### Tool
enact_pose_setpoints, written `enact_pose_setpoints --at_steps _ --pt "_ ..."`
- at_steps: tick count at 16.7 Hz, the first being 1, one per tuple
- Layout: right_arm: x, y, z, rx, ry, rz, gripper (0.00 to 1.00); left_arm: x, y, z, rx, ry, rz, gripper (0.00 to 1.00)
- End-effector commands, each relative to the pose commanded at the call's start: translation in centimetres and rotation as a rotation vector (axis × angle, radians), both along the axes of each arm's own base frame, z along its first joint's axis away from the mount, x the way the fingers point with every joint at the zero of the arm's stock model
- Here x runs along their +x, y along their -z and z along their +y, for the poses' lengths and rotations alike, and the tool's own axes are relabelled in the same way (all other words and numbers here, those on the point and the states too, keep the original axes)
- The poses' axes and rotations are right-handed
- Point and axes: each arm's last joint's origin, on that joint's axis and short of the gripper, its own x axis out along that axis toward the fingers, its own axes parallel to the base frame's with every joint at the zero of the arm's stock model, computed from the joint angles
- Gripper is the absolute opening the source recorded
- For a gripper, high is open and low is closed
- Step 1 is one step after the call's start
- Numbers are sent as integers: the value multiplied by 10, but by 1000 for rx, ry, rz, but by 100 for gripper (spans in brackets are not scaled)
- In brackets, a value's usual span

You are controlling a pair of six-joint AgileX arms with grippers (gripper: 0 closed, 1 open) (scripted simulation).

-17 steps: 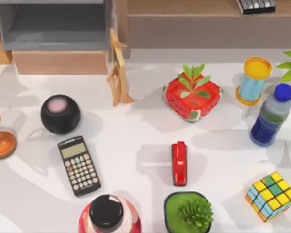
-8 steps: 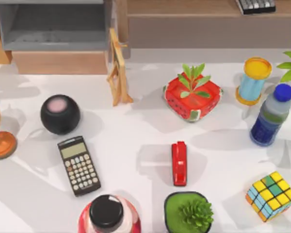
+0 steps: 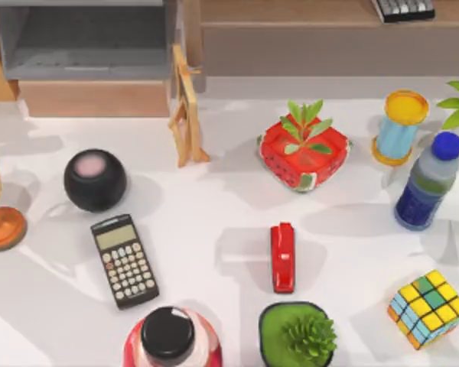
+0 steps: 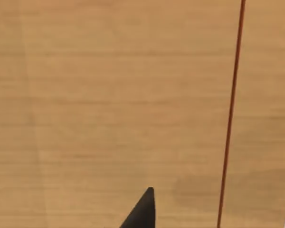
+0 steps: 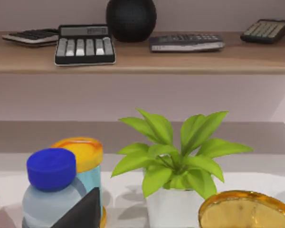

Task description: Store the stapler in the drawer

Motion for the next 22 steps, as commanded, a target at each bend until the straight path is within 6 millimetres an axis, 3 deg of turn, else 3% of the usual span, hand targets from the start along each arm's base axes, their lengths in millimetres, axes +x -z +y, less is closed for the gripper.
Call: enact_pose_setpoints --at_steps 6,16,18,22 --pt "0 0 0 0 0 0 100 0 0 0 0 0 0 2" --pt "0 0 0 0 0 0 100 -2 4 2 -12 -4 16 0" --pt "0 0 0 0 0 0 100 -10 2 3 -12 -4 9 0" --pt "0 0 0 0 0 0 100 -45 5 2 -19 -1 22 0"
